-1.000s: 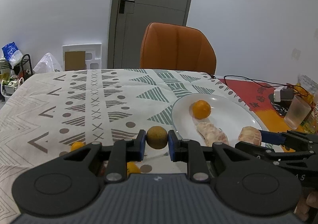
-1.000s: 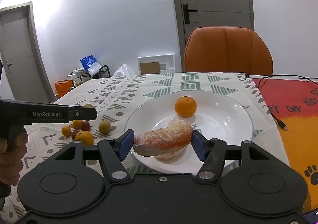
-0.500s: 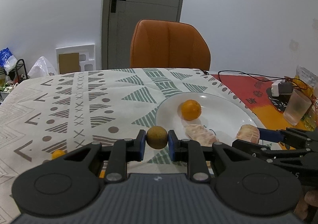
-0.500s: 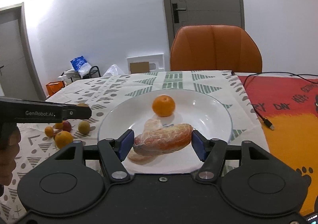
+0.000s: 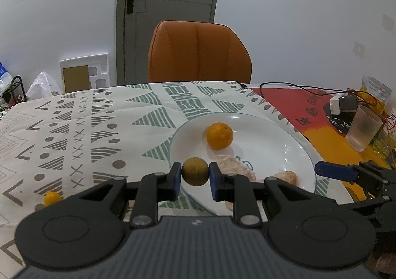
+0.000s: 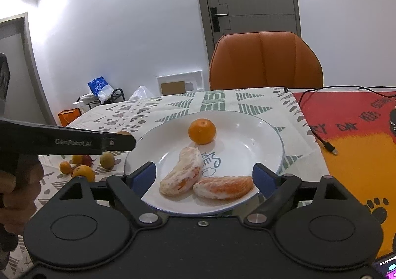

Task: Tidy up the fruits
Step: 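Lower the small green fruit into the bowl and open the left gripper, then move both tools from the bowl toward the fruit on the tablecloth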

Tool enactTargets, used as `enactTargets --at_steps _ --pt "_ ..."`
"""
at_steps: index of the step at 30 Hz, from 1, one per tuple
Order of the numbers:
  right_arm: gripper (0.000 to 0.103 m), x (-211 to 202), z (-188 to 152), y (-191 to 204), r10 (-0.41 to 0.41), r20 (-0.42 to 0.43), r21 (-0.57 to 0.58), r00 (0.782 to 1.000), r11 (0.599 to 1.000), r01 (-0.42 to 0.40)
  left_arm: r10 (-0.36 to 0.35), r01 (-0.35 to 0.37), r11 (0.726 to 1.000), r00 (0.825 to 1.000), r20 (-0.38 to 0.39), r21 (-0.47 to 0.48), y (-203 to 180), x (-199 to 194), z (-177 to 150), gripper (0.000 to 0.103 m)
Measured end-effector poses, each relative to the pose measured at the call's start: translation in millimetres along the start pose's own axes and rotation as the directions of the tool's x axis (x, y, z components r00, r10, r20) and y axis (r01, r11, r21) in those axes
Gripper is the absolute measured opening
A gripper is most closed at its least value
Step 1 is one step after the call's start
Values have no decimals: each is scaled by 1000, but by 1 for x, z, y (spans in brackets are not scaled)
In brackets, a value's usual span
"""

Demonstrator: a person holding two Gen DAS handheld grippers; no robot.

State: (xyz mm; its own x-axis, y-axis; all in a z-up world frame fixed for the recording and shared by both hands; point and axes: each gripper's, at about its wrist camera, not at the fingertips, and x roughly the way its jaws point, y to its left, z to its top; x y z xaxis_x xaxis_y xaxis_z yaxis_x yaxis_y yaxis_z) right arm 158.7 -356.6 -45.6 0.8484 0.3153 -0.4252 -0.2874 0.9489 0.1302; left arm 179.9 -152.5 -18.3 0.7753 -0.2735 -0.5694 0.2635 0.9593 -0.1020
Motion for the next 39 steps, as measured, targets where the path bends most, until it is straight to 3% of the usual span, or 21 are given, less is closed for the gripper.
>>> enactTargets --at_steps 7,12,17,20,27,39 --pt "87 0 2 1 -6 0 25 1000 1000 6 31 -31 999 1000 -2 17 0 -7 -1 33" --pt "87 0 1 6 11 4 26 1000 1000 -11 92 -92 996 996 14 12 10 -15 -4 63" --pt "98 2 3 11 18 6 32 1000 999 -18 131 -131 991 991 24 -4 22 -25 -7 77" --pt "103 3 3 15 32 3 37 999 999 -32 147 -147 989 989 21 -14 30 -29 -9 80" --pt "103 8 3 26 44 -4 33 999 999 -43 179 -178 983 983 26 -37 45 -39 -14 86" --pt "103 14 4 57 93 -16 2 996 996 -93 225 -223 969 974 10 -101 82 -57 -29 86"
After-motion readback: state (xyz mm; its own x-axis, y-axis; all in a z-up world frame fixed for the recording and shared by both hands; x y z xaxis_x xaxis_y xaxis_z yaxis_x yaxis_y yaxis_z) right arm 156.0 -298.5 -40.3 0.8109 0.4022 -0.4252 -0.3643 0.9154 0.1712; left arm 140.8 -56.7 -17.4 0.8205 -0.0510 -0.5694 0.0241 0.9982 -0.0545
